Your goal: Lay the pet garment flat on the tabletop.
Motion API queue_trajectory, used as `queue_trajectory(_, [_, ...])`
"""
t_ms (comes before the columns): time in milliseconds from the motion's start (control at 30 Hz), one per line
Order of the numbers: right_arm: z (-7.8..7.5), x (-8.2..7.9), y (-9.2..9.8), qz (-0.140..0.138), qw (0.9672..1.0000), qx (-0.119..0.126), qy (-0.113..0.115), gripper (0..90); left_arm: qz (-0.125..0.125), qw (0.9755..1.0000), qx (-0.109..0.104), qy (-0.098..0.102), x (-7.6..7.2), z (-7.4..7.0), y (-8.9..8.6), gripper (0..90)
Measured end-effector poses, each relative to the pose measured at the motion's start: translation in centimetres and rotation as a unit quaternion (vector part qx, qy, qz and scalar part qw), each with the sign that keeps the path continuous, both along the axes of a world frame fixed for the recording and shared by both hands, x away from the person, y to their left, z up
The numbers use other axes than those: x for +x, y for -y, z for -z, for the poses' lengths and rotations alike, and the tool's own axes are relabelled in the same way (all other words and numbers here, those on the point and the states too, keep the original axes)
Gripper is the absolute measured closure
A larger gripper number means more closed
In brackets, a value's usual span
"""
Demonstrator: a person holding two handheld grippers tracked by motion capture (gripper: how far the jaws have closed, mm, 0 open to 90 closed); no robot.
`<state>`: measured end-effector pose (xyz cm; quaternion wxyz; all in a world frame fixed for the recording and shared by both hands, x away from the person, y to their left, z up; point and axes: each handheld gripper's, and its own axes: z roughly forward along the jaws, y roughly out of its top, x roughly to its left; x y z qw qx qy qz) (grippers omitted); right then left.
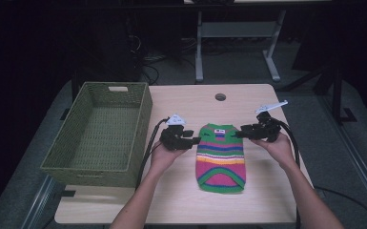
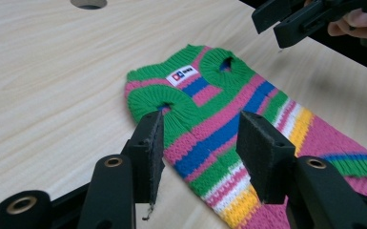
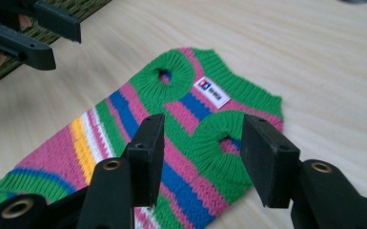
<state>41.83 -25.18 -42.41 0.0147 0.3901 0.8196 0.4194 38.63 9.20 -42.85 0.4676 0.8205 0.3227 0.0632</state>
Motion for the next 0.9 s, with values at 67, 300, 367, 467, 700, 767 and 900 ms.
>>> queue_trajectory(67, [0.1,-0.2,0.2,-0.003,1.0,0.0,-0.001,48.8,0.001,1.0,-0.002,0.001,0.0,0.0,-0.1,50.6])
queue_trajectory(300, [0.3,-0.9,0.8,-0.02,0.9994,0.027,-0.013,45.7,0.002,0.9998,-0.02,-0.009,-0.5,-0.2,-0.7,45.3])
queue_trajectory(367, [0.3,-1.1,0.9,-0.024,0.9992,0.03,-0.011,45.1,0.003,0.9997,-0.022,-0.006,-0.6,-0.3,-0.8,45.3])
queue_trajectory(467, [0.2,-1.4,1.1,-0.028,0.9989,0.036,-0.01,44.2,0.006,0.9996,-0.025,-0.008,-0.9,-0.3,-1.0,44.8])
queue_trajectory(700, [0.4,-2.0,1.6,-0.031,0.9986,0.041,-0.014,42.7,0.008,0.9994,-0.031,-0.011,-1.5,-0.1,-1.2,43.3])
queue_trajectory(767, [0.5,-2.2,1.8,-0.034,0.9984,0.044,-0.014,41.6,0.012,0.9996,-0.026,-0.007,-1.6,-0.1,-1.3,43.0])
queue_trajectory(900, [0.6,-2.5,1.8,-0.037,0.9983,0.043,-0.014,41.0,0.014,0.9995,-0.026,-0.014,-1.8,-0.1,-1.4,41.3])
